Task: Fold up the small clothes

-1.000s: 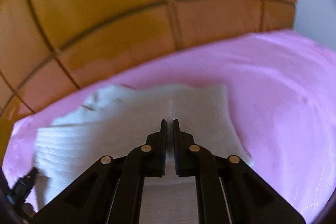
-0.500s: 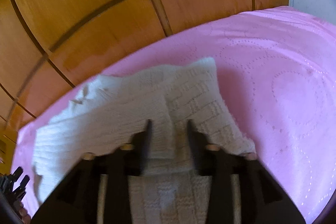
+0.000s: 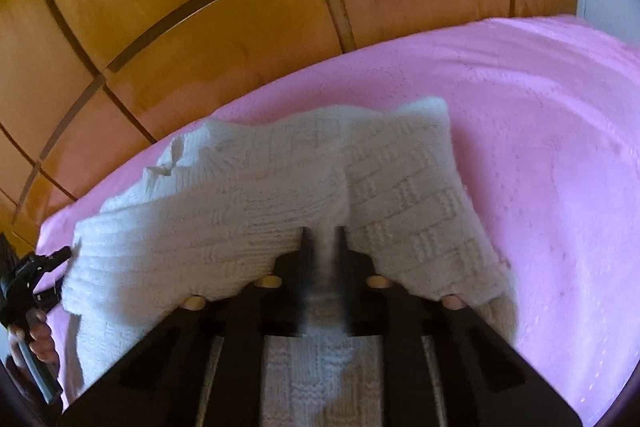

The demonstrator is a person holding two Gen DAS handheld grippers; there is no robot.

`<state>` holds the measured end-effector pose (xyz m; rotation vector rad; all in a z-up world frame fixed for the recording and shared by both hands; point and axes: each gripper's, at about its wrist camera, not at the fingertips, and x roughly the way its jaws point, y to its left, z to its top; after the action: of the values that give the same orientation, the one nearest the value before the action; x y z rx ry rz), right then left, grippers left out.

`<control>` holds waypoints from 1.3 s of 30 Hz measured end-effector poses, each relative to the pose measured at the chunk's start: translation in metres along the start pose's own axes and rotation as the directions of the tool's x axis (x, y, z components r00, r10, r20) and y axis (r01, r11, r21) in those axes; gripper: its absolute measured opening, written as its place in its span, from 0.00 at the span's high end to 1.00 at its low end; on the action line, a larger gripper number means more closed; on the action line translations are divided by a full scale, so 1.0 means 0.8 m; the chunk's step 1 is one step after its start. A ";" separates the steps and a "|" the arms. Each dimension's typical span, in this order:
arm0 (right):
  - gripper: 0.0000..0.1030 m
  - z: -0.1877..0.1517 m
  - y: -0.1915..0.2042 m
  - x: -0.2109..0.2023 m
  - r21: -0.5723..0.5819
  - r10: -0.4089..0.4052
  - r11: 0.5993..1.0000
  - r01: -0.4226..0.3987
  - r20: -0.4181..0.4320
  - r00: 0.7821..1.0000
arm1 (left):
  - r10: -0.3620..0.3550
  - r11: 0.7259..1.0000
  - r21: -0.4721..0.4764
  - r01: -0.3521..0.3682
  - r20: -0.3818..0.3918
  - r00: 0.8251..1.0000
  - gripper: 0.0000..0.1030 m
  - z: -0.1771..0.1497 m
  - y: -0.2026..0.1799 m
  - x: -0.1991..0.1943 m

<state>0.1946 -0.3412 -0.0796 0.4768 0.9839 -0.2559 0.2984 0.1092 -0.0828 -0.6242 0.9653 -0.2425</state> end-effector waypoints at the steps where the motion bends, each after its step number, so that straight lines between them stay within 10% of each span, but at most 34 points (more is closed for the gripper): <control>1: 0.92 0.003 0.004 -0.008 -0.018 -0.009 1.000 0.009 0.024 1.000 | 0.022 0.998 0.053 -0.023 0.024 0.999 0.89 0.000 -0.013 -0.002; 8: 1.00 -0.002 0.002 -0.009 -0.073 -0.160 0.984 0.164 0.063 0.985 | 0.268 0.925 0.244 -0.293 0.131 0.955 0.88 -0.029 -0.050 0.005; 13: 0.99 -0.011 -0.017 -0.001 -0.033 -0.167 0.985 0.168 0.036 0.985 | 0.367 0.887 0.227 -0.402 0.184 0.912 0.62 -0.040 -0.057 0.000; 17: 0.91 -0.005 -0.001 -0.035 -0.056 -0.149 0.986 0.156 0.114 0.982 | 0.319 0.878 0.277 -0.391 0.271 0.908 0.59 -0.057 -0.078 -0.037; 19: 0.51 -0.005 0.015 -0.048 -0.070 -0.090 0.992 0.101 0.139 0.986 | 0.296 0.863 0.323 -0.388 0.300 0.907 0.52 -0.072 -0.093 -0.045; 29: 0.39 -0.050 0.099 0.023 -0.290 -0.076 0.953 0.087 0.048 0.996 | 0.312 0.811 0.426 -0.401 0.266 0.912 0.36 -0.112 -0.114 -0.008; 39: 0.35 -0.053 0.085 0.024 -0.265 -0.032 0.963 0.051 0.074 0.997 | 0.311 0.831 0.399 -0.387 0.243 0.919 0.36 -0.116 -0.104 -0.010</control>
<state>0.2021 -0.2611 -0.0974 0.2004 0.9453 -0.1726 0.2241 0.0104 -0.0659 -0.0397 0.8064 -0.0714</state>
